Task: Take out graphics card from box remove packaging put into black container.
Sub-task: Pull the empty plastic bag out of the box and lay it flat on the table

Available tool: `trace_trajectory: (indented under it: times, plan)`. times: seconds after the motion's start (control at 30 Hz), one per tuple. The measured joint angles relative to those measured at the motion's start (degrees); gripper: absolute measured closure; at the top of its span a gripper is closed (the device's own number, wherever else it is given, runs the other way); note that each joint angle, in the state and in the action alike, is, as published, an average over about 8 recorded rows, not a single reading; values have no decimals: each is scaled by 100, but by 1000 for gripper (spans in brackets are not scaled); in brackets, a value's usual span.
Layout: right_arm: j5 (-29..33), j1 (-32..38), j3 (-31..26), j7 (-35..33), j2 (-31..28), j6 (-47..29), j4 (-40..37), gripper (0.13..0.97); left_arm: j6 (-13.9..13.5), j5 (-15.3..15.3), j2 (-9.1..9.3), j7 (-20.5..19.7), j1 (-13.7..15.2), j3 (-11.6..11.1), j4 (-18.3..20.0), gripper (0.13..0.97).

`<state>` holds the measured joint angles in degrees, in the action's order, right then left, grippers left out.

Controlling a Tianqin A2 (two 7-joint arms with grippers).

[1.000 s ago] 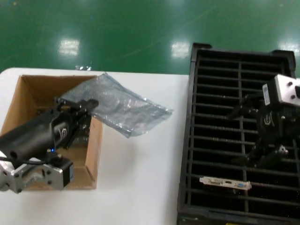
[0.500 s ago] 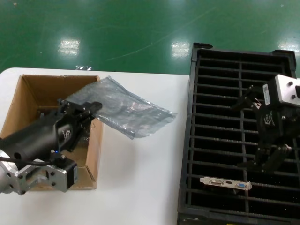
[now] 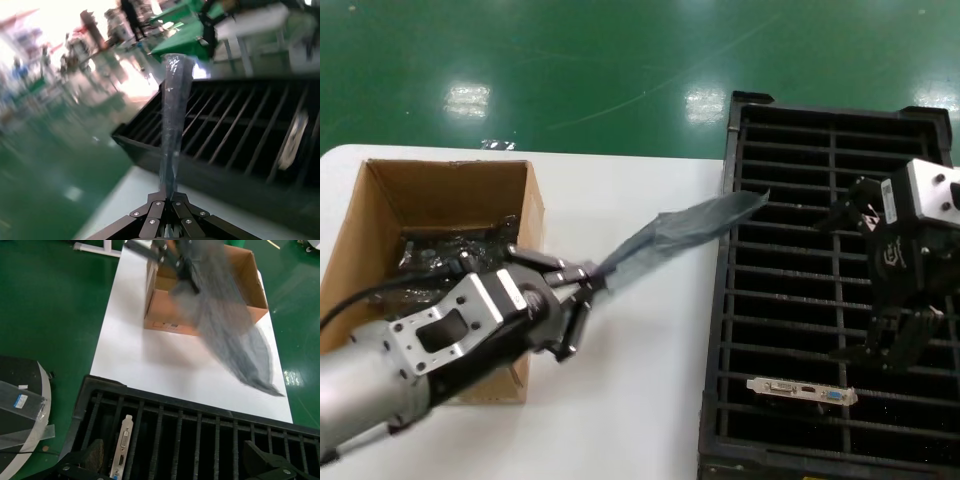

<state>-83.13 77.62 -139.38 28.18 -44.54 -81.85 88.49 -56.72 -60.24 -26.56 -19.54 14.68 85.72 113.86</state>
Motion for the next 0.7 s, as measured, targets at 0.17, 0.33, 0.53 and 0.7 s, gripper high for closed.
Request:
trace_trajectory:
  times: [0.17, 0.33, 0.53, 0.7]
  plan:
    - [0, 0, 0, 0, 0, 0, 0, 133, -754, 289, 646, -1291, 145, -164, -230, 958]
    - [0, 0, 0, 0, 0, 0, 0, 129, -911, 720, 753, -2133, 231, 36, -631, 958]
    - [0, 0, 0, 0, 0, 0, 0, 129, -858, 1156, 738, -2508, 503, 302, -1342, 958]
    - [0, 0, 0, 0, 0, 0, 0, 129, -720, 1264, 785, -2562, 855, 509, -1869, 945]
